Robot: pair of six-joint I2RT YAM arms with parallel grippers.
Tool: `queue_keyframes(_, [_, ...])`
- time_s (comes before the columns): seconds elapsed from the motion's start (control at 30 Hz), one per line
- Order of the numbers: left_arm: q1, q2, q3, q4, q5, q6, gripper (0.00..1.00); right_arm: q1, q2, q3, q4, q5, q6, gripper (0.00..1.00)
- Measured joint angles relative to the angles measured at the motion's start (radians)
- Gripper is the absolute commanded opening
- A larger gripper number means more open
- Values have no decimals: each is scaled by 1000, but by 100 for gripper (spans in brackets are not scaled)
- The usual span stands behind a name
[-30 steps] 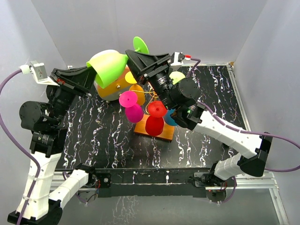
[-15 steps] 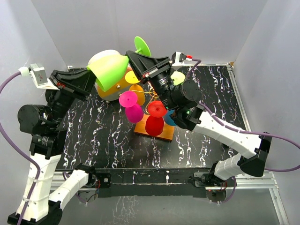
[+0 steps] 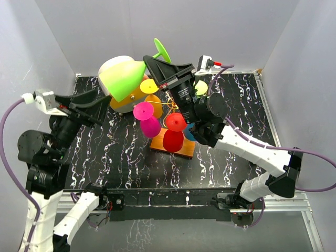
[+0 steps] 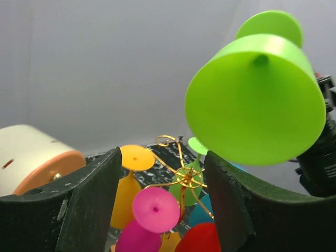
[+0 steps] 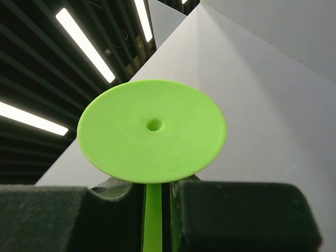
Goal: Place the wine glass upside down on the wine glass rack
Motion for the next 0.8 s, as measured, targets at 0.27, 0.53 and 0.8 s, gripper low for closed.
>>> queue_keyframes(0.27, [0,-128,47,-256,-207,-15,73,29,123,122,46,-101,-359,0])
queue_keyframes(0.53, [0,41,442,-461,-256,-251,75,68,158,127,39,-261,-671,0])
queue_keyframes(0.8, [0,66,357,-354,-99,-539,81,68,154,53,87,-375,-935,0])
